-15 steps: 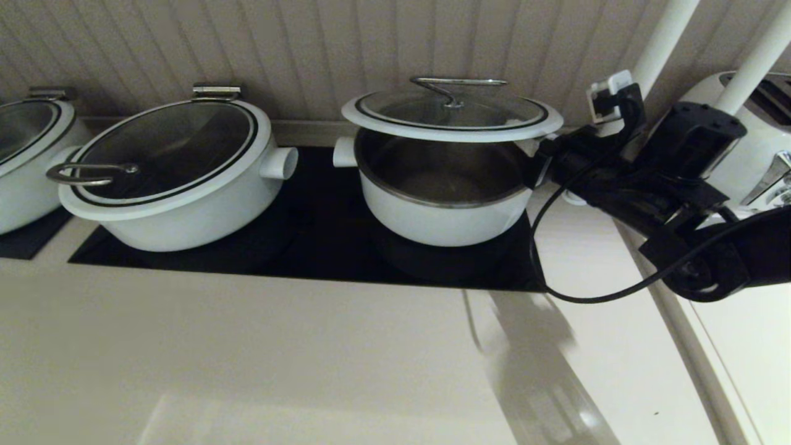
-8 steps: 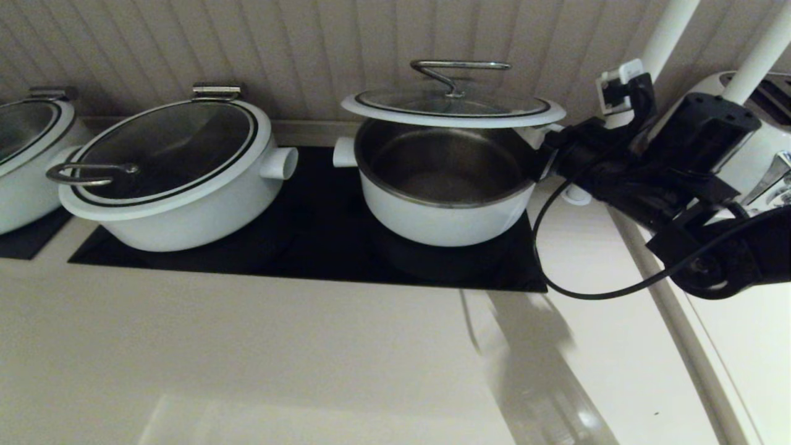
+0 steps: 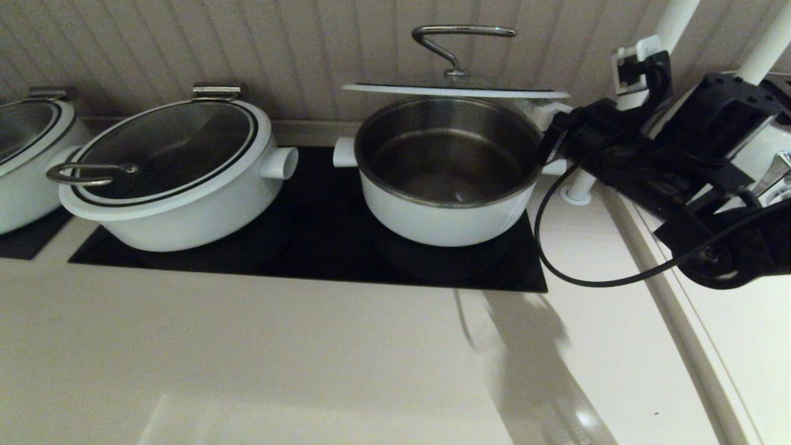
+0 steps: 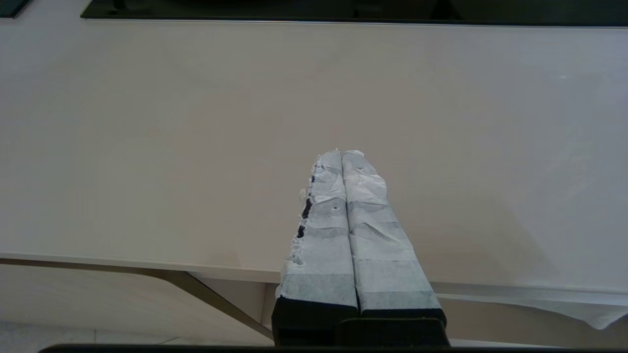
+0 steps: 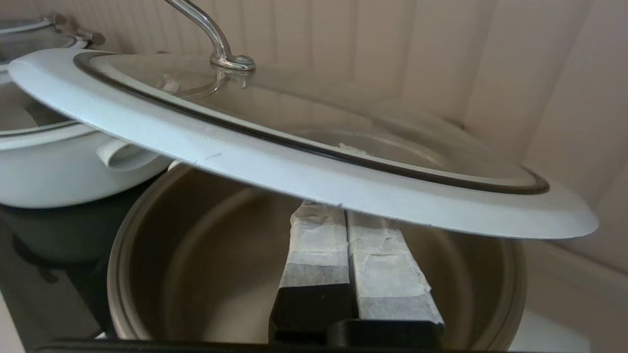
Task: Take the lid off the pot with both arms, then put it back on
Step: Open the pot lid completely
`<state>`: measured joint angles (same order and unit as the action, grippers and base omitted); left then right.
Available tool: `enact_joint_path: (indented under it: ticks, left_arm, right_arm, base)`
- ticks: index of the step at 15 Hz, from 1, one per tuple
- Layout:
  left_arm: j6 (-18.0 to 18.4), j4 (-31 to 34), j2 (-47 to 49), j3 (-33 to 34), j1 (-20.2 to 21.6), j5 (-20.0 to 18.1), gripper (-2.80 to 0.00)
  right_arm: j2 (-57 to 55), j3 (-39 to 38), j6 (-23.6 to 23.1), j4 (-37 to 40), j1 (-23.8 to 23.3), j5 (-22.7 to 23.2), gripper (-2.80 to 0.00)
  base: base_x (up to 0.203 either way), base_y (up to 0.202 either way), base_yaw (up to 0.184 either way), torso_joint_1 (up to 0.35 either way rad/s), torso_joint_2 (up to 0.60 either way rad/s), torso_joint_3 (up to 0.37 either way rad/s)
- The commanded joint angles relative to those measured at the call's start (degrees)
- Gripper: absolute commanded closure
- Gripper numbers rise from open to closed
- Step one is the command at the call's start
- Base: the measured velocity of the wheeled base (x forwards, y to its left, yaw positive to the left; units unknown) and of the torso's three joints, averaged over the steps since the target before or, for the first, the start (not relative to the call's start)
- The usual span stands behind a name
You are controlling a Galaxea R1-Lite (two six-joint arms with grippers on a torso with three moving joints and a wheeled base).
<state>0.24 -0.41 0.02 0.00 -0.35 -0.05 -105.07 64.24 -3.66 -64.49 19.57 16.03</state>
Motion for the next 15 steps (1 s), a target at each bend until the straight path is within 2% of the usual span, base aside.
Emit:
enact_joint_path:
  ticks: [1, 8, 15]
  left_arm:
    - [0.02, -0.02, -0.02, 0.00, 0.00, 0.05, 0.00]
    - [0.02, -0.02, -0.02, 0.00, 0.00, -0.04, 0.00]
    - [0.02, -0.02, -0.02, 0.00, 0.00, -0.04, 0.00]
  right_arm:
    - [0.04, 1.05, -0.03, -0.38, 0.03, 0.14, 0.00]
    - [-0.15, 3.10, -0.03, -0.73, 0.03, 0.14, 0.00]
    - [-2.68, 9.43, -0.03, -0.37, -0.05, 0.14, 0.00]
  base:
    - [0.000, 0.000, 0.000, 0.000, 0.00, 0.000]
    - [0.000, 0.000, 0.000, 0.000, 0.00, 0.000]
    - [0.000, 0.000, 0.000, 0.000, 0.00, 0.000]
